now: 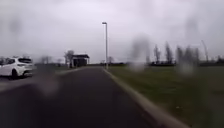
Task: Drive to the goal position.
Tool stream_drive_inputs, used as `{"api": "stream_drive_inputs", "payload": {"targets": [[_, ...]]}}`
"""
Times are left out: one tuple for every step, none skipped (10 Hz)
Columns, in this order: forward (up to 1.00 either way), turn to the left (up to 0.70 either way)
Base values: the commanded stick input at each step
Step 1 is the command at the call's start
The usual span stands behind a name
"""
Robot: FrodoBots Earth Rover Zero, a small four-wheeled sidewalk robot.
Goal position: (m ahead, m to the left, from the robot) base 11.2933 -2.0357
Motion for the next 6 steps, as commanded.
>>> {"api": "stream_drive_inputs", "payload": {"targets": [[0.85,0.34],[0.85,0.34],[0.85,0.34],[0.85,0.34],[0.85,0.00],[0.85,0.00]]}}
